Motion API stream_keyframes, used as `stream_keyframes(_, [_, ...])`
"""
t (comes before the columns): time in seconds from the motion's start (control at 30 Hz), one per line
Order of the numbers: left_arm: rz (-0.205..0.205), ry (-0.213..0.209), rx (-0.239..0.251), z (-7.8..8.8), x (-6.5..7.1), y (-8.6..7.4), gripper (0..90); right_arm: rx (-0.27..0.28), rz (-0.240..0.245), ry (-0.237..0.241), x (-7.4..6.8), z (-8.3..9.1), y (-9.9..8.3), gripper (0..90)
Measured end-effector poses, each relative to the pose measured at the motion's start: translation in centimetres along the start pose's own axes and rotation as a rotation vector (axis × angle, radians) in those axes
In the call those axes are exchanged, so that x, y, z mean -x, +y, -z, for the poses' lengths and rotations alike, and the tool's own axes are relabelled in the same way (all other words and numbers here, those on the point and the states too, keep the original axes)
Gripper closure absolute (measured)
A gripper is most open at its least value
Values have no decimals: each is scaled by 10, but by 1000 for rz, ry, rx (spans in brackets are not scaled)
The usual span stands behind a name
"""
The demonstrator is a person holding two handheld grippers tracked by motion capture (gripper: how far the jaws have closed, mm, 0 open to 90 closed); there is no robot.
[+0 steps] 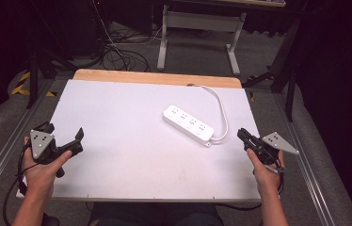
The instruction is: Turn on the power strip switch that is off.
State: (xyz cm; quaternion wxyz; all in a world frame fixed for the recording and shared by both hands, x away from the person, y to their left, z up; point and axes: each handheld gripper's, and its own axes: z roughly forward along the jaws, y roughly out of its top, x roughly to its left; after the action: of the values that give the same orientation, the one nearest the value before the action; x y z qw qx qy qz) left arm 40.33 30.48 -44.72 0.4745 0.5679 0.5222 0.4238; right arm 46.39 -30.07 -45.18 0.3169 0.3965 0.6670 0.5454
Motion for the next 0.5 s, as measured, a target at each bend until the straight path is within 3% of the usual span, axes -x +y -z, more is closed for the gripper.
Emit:
stream_keyframes(0.1, [-1, 2, -1, 0, 0, 0, 61, -6, 7, 7, -1, 0, 1, 900])
stream_keyframes(0.5, [-35, -4, 0, -1, 2, -1, 72, -65, -15, 47, 3, -8, 14, 900])
